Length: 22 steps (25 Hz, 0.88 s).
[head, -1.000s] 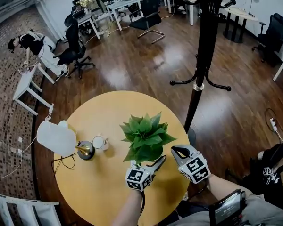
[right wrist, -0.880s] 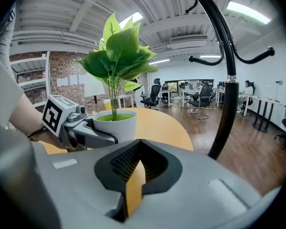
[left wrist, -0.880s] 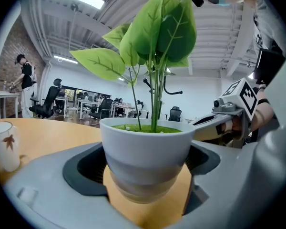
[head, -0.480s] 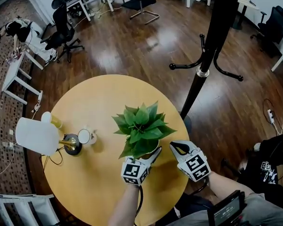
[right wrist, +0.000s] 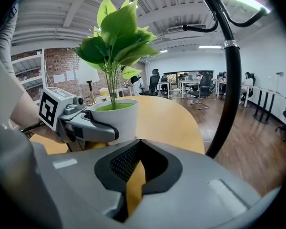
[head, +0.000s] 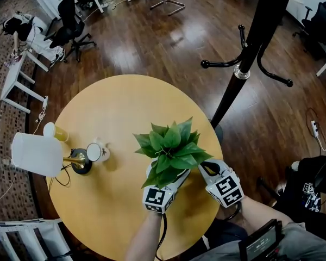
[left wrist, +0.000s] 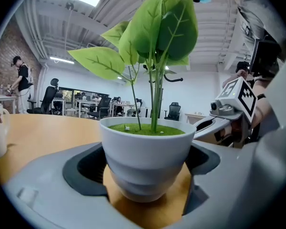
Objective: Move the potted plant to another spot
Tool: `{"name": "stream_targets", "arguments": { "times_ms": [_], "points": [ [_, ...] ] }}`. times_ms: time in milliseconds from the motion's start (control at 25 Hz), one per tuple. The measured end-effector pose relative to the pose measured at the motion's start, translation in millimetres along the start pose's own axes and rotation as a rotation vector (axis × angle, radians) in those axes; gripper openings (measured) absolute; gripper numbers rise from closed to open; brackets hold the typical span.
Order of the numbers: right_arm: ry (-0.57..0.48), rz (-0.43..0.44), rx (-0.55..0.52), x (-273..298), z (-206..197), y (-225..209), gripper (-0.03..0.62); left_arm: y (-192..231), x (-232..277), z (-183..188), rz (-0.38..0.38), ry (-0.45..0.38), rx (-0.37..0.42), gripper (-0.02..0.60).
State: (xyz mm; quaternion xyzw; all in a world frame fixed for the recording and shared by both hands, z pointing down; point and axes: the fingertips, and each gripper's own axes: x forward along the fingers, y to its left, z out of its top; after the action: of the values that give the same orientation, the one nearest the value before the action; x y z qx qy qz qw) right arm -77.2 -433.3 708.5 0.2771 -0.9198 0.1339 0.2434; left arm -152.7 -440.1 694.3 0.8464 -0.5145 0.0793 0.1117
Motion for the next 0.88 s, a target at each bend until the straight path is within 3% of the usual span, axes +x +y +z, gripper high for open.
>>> {"name": "stream_targets", "arguments": {
  "times_ms": [320, 680, 880],
  "points": [
    [-0.005, 0.007, 0.013, -17.7, -16.3, -5.0, 0.008, -26.0, 3.1, -12.8, -0.020, 0.083, 0.075, 0.502],
    [-0.015, 0.002, -0.001, -28.3, -10.7, -5.5, 0.008, -28.3, -1.7, -8.6, -0.025, 0.073, 0.078, 0.557],
    [-0.022, 0.012, -0.006, -33.8, -2.8, 1.4, 0.008, -25.3, -18.2, -9.7, 0.008, 0.075, 0.050, 0.536]
  ]
}}
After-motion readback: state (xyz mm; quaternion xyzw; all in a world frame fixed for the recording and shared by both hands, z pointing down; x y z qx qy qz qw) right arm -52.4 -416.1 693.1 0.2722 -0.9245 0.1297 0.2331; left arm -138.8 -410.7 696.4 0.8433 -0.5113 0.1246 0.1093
